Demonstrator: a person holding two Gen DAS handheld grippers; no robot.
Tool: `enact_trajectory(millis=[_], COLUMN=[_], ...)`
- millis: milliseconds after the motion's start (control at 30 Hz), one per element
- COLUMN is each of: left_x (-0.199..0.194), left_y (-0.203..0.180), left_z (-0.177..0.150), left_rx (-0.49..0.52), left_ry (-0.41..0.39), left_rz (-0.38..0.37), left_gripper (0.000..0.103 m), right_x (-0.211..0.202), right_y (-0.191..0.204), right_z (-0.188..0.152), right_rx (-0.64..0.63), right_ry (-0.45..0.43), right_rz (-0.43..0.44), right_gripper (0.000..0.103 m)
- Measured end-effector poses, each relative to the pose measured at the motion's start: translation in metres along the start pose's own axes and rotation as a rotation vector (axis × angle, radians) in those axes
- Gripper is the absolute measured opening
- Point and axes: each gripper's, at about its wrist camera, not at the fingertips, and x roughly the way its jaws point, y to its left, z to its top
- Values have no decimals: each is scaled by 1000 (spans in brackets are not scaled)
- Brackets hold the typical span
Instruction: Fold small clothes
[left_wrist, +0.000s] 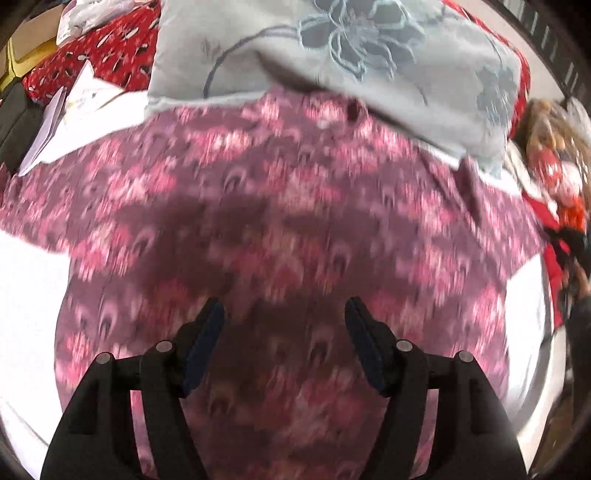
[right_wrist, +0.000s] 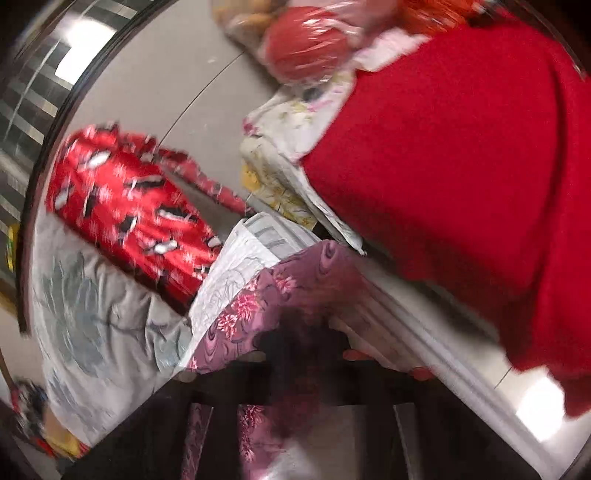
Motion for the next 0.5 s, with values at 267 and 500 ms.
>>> enact_trajectory(millis=[267,500], left_x=[43,39], left_y=[22,50], left_z=[34,36], left_rx=[-128,-211], left_ry=[9,-55], left_rz=[73,-22], left_gripper=[68,68], right_x=[-43,-61], right_y=[-3,61], right_z=[19,-12], right_rx=[-111,-191], right_ry=[-88,-121], right_rz=[-229,-85], right_gripper=[9,10])
